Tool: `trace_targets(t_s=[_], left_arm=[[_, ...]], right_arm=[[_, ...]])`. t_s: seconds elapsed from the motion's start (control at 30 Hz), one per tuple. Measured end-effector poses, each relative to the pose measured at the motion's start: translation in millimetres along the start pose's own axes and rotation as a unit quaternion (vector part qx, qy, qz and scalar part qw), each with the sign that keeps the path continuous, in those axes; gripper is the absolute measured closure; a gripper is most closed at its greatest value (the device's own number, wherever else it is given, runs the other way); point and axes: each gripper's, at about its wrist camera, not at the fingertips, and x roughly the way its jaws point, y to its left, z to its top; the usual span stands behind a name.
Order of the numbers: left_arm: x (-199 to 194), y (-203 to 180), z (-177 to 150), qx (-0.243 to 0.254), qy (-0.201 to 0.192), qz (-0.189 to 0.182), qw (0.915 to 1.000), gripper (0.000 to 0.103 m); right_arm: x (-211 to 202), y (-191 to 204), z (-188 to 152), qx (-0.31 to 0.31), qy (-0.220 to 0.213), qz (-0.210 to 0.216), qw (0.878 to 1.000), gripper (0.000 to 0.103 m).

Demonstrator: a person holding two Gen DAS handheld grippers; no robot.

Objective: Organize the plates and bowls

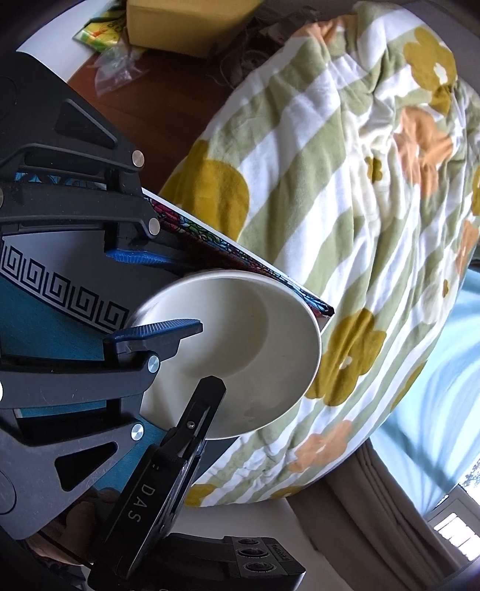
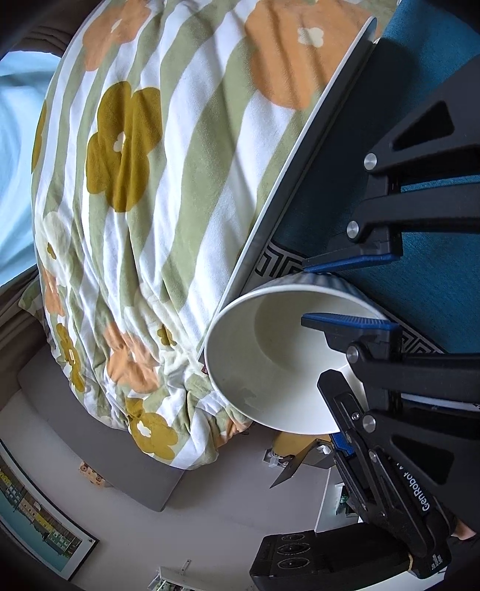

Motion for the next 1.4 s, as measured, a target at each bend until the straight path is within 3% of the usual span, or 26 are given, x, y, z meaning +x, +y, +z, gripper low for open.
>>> trace_targets(t_s=[0.33, 0.63, 1.07, 1.23, 1.4], left_arm=[[-66, -52, -27, 0.055, -0.053, 0.004, 0.9971, 0.079], [-135, -138, -108, 0.121, -0.066, -0.012, 0.9904, 0.079], [-156, -266, -264, 0.213, -0.006, -0.089, 0.9729, 0.079], [-150, -303, -306, 0.244, 0.027, -0.107, 0.9634, 0.079], [-136, -332, -334, 0.280, 0.044, -0.099, 0.9539, 0.079]], right_arm=[[-67, 4, -28, -0.005, -0.050, 0.008, 0.999, 0.082], [-179, -3, -108, -0.001, -0.094, -0.018, 0.995, 0.083], [-313, -69, -270, 0.083, -0.129, -0.108, 0.982, 0.083], [-336, -89, -315, 0.115, -0.138, -0.137, 0.974, 0.083], [-343, -119, -349, 0.135, -0.135, -0.151, 0.970, 0.083]])
